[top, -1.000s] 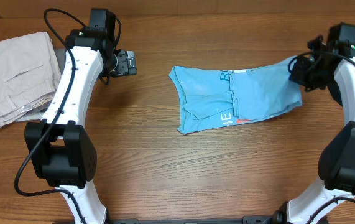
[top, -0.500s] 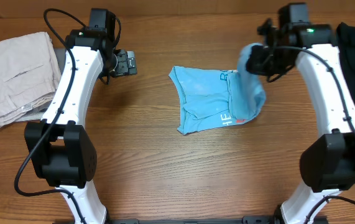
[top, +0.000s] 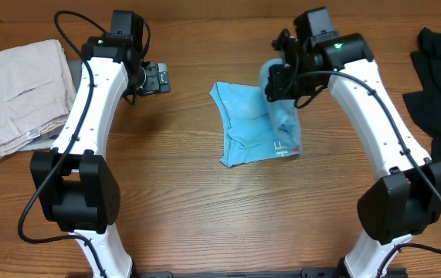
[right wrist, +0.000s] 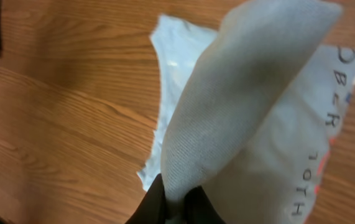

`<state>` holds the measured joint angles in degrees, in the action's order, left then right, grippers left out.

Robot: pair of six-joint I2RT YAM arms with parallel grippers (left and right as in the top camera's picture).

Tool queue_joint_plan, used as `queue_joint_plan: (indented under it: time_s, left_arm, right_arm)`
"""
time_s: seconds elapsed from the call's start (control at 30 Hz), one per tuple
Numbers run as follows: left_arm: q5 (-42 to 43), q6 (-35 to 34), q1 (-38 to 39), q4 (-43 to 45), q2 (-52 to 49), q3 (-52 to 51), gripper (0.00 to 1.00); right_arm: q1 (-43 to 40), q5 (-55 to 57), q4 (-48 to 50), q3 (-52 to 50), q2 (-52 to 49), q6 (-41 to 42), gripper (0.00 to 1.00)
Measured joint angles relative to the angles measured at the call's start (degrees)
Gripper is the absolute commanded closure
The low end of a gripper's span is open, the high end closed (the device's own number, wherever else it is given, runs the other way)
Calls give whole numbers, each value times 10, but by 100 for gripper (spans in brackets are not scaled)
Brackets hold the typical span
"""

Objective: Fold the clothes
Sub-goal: 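Lift the right edge and fold it leftward over the bundle, then release the fold and move the right gripper back to the right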

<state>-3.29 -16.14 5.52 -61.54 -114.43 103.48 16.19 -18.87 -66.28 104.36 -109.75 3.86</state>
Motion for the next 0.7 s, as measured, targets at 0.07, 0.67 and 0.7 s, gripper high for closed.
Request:
queue_joint_plan:
  time_s: [0.07, 0.67, 0.7]
  left_arm:
    - [0, 0, 0, 0, 0, 0, 0]
    - [0, 0, 0, 0, 0, 0, 0]
    - [0, 0, 0, 0, 0, 0, 0]
  right_arm:
    - [11, -1, 24, -16, 1, 3, 91]
    - [88, -7, 201, -139, 2, 24, 38]
    - [87, -8, 199, -139, 2, 22, 38]
